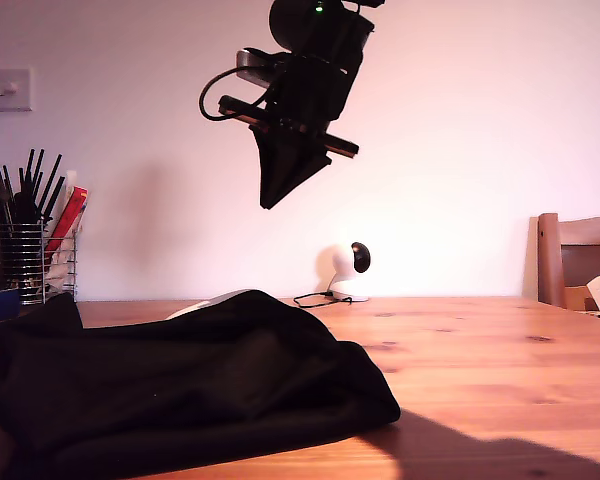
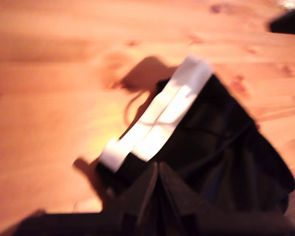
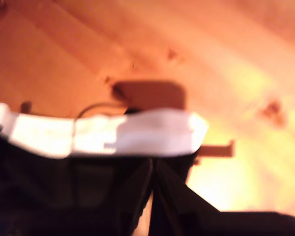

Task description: Fold the shorts in front of you. After folding it, place it to the left side.

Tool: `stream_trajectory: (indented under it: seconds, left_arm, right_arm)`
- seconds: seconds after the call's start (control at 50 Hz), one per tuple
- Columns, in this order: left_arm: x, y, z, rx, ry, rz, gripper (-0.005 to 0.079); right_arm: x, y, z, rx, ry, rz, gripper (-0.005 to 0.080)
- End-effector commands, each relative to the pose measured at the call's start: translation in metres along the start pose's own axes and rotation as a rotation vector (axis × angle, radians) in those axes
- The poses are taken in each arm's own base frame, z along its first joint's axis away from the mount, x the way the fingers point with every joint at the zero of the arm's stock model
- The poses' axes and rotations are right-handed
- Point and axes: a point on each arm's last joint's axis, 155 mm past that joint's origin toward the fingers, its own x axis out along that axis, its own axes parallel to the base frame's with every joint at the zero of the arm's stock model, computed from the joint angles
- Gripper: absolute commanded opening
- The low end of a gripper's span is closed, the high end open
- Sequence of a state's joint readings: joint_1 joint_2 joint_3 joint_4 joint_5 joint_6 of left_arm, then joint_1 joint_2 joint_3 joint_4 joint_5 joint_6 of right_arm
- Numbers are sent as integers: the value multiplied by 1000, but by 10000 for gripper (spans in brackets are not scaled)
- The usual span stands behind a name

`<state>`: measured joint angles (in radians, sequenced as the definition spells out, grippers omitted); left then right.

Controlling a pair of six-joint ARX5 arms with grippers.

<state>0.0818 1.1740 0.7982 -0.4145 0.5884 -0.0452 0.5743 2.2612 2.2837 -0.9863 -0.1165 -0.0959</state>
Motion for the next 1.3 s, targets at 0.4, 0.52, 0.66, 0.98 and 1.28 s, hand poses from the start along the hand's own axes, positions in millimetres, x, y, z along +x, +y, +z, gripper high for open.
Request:
stream_trajectory:
  seconds: [0.4, 0.52, 0.66, 0.98, 1.28]
  left_arm:
    - [2, -1, 11, 30, -59, -10, -11]
    - [2, -1, 12, 24, -60, -11, -11]
    - [2, -1, 13, 19, -66, -12, -11]
    - [5, -3, 11, 18, -55, -17, -11]
    - [49, -15, -28, -2, 114, -83, -11]
  right_arm:
    - [-33, -19, 78, -16, -326, -16, -13]
    - [-23, -21, 74, -32, -325, -22, -13]
    - [2, -27, 62, -23, -318, -38, -13]
    - [22, -25, 8, 4, -285, -60, -13]
    - [-7, -10, -55, 124, -152, 16, -13]
